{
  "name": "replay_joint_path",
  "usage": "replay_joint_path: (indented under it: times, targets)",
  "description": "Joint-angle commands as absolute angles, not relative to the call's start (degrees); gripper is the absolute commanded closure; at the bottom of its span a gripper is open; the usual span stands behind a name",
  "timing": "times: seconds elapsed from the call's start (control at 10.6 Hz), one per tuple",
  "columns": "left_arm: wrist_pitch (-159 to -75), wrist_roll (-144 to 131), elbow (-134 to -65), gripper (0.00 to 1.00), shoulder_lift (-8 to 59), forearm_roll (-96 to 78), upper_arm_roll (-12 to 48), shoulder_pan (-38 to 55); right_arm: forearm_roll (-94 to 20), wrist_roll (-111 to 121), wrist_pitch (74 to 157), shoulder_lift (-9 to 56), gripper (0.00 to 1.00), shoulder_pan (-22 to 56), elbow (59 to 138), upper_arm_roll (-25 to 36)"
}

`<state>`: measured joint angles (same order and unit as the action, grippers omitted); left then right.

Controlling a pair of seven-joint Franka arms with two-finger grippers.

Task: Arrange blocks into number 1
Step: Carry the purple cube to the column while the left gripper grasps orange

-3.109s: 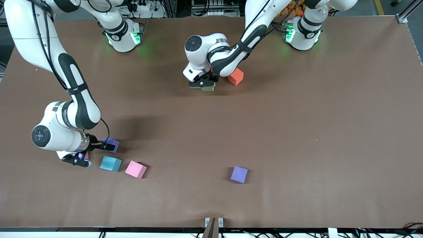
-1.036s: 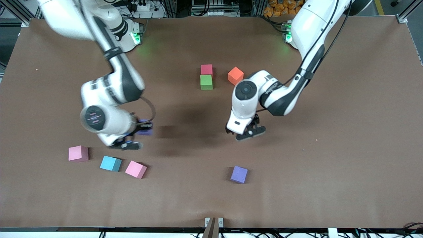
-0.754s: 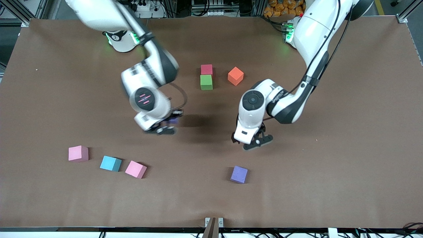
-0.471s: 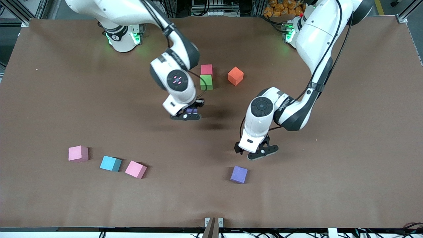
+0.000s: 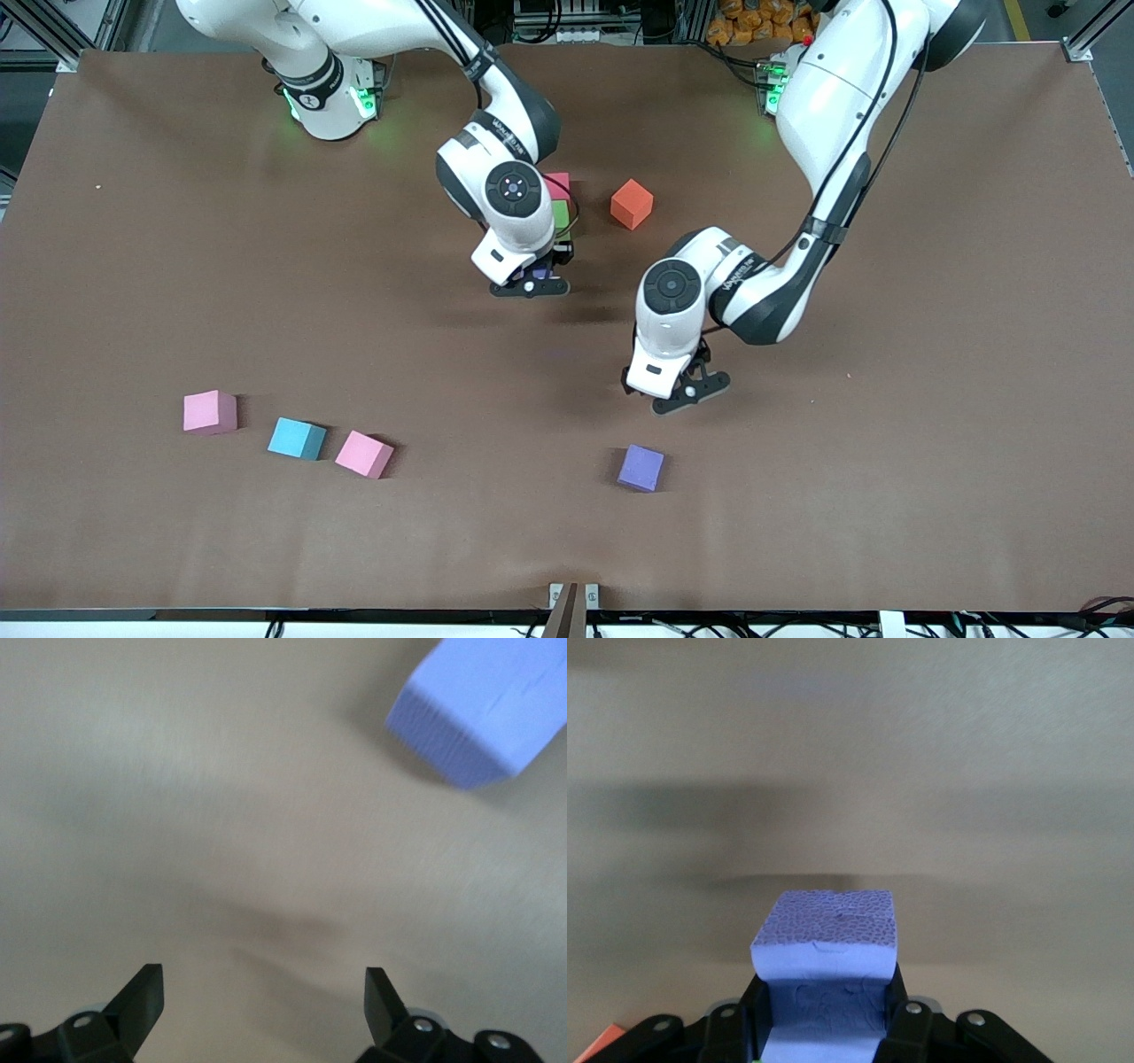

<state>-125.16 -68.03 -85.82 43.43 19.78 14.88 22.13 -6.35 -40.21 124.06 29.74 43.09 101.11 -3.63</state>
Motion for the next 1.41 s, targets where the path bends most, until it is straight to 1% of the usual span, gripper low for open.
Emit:
replay_joint_path:
  times: [0.0,0.09,0.38,0.47,0.66,0.75,0.94,1.13,1.22,1.32]
  targets:
    - [-124.19,-71.09,-97.42,0.00,34.84,15.31,17.05,20.30,-7.65,-42.18,129.95,29.97,1.00,45.52,104.83,-3.34]
    - [-124.19,-73.89,-101.04,0.00,31.93,14.77,17.75,20.22,-7.65,-42.88,131.99,29.97,1.00,46.14,105.98,-3.34]
    - [-125.76,-83.46,-110.27,0.00,24.81,12.94,18.28,20.21,-7.65,-44.38,131.57,29.71,1.00,46.41,106.52,-3.78]
    - [-128.82,-87.06,-115.18,0.00,21.48,10.22,18.19,19.95,-7.65,-44.38,131.57,29.62,1.00,46.41,106.78,-3.87]
    - [-135.24,-95.75,-126.94,0.00,12.35,8.01,18.28,19.25,-7.65,-44.38,131.75,29.62,1.00,46.58,107.31,-3.87]
    - [-135.61,-99.28,-130.39,0.00,9.69,7.39,19.15,19.60,-7.91,-44.38,132.01,29.71,1.00,46.84,107.58,-3.95]
    - [-135.88,-105.96,-135.07,0.00,8.70,6.77,24.23,19.25,-9.93,-44.38,132.01,29.62,1.00,47.63,107.67,-3.87]
    - [-139.46,-112.99,-137.97,0.00,8.70,6.68,30.03,19.25,-10.11,-44.38,132.01,29.71,1.00,47.90,107.67,-3.96]
    - [-140.79,-114.16,-138.42,0.00,9.05,6.68,31.80,19.25,-10.11,-44.38,132.01,29.71,1.00,48.07,107.67,-3.96]
    - [-141.93,-114.26,-138.43,0.00,9.14,6.68,32.25,19.25,-10.11,-44.30,131.92,29.79,1.00,48.16,107.67,-3.87]
